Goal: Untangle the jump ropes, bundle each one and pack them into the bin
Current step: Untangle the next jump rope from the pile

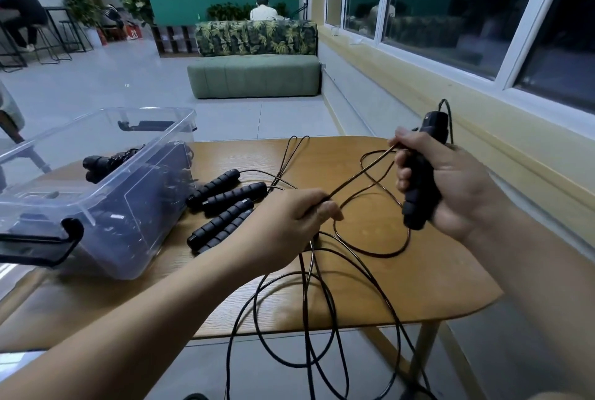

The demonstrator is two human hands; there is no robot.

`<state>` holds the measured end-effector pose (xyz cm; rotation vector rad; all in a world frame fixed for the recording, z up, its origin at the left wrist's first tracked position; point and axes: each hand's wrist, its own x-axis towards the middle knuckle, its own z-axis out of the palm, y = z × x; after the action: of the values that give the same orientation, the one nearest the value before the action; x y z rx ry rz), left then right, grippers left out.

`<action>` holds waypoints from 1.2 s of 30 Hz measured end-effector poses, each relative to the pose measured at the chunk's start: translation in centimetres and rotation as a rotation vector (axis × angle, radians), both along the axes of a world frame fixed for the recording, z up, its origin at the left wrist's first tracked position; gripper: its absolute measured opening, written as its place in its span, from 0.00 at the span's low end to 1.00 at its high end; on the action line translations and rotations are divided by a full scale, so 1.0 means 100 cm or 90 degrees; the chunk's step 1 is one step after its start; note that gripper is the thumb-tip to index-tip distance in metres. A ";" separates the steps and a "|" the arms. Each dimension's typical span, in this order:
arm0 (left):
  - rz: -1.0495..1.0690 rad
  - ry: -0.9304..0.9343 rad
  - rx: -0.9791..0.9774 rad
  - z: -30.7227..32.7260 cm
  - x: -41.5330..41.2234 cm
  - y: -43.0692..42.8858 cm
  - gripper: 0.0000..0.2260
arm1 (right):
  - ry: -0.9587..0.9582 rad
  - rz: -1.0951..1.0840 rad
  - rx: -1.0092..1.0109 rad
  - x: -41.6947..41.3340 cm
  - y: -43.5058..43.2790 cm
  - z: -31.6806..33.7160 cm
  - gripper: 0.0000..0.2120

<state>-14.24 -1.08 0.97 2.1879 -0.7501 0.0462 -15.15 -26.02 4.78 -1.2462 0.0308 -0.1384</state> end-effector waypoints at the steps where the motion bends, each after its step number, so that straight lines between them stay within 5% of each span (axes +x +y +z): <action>1: -0.001 -0.001 -0.008 0.001 0.000 -0.001 0.10 | 0.004 0.014 -0.017 -0.002 0.003 -0.001 0.17; 4: -0.003 -0.015 -0.020 0.002 -0.001 -0.003 0.10 | 0.017 0.057 -0.089 -0.007 0.016 -0.008 0.21; 10: -0.023 -0.051 -0.023 0.000 0.000 -0.005 0.09 | 0.026 0.142 -0.183 -0.017 0.043 -0.018 0.10; 22: -0.056 0.018 0.008 -0.005 0.002 0.000 0.05 | -0.017 -0.051 -0.021 -0.002 0.006 0.004 0.08; 29: -0.062 -0.006 0.010 0.000 -0.001 -0.003 0.08 | 0.012 0.052 -0.119 -0.008 0.021 -0.009 0.19; 36: -0.089 0.016 0.006 -0.004 -0.001 -0.002 0.06 | -0.016 0.047 -0.126 -0.012 0.030 -0.004 0.09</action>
<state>-14.33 -1.32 0.57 2.1356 -0.8887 -0.0557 -16.36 -22.99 4.38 -1.4407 -0.0519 -0.0945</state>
